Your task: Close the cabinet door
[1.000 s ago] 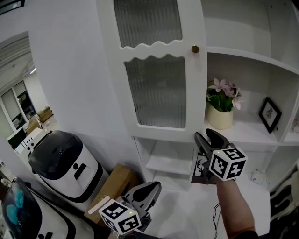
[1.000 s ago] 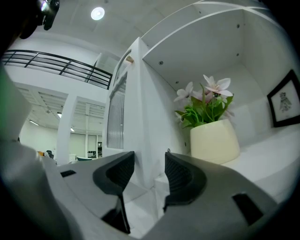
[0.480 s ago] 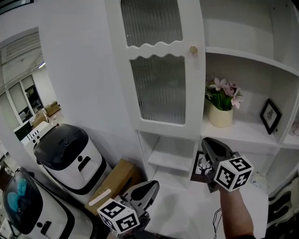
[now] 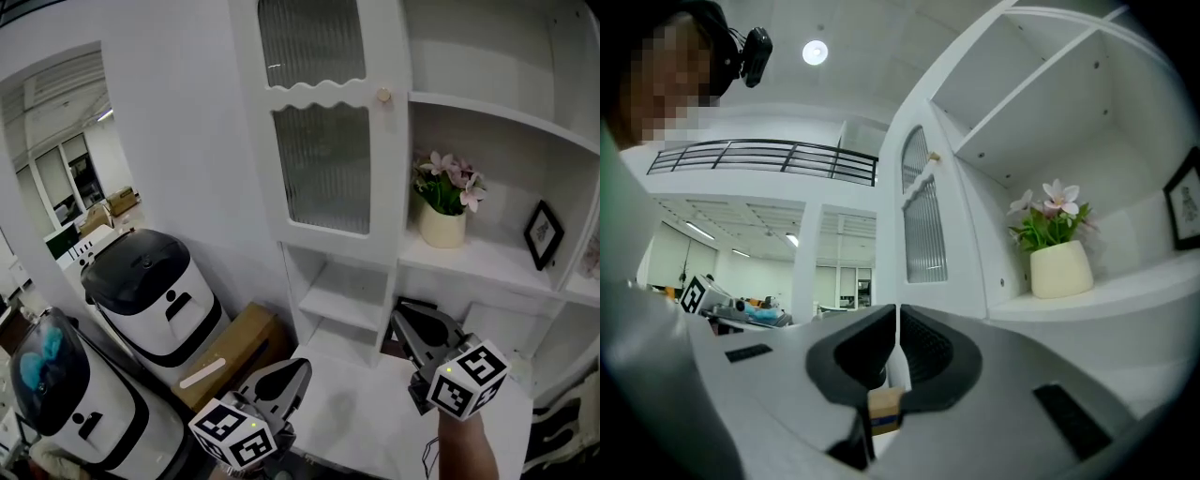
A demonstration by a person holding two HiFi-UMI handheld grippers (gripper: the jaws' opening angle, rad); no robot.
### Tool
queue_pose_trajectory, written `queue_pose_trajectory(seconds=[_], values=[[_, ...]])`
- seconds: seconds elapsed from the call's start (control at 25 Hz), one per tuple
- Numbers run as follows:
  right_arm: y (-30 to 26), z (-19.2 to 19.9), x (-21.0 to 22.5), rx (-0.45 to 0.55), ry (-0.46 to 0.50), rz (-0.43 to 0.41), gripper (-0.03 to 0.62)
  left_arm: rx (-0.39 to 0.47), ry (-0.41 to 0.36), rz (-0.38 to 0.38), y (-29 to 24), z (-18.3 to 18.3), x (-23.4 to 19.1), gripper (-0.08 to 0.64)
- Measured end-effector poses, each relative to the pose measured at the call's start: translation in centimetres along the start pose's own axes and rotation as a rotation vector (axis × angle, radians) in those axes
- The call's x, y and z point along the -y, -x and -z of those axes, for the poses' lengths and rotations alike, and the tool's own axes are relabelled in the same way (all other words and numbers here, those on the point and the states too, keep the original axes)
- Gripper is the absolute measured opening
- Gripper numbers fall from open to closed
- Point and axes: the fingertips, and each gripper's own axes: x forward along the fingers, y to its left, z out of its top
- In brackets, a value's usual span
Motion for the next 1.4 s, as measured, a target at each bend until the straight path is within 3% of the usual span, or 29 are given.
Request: queue_pose_trajectory(seconds=[0.32,0.52,1.4], values=[[1.5,5.2,-3.2,-0.05,-0.116,-0.097,0.012,-0.04,-0.003,-0.102,3.4,2.6,0.3,0.006],[1.5,7.5,-5.4,-0.095,-0.132,-0.113,0.011,-0.037,0.008,-0.125,5.4,2.7,-0.6,0.006],[5.6,8.5,-20.5,-0.131,-0.097,0.09,0.009,-0.037,0.06,0.078,18.1,2.2,-1.6,0.006]])
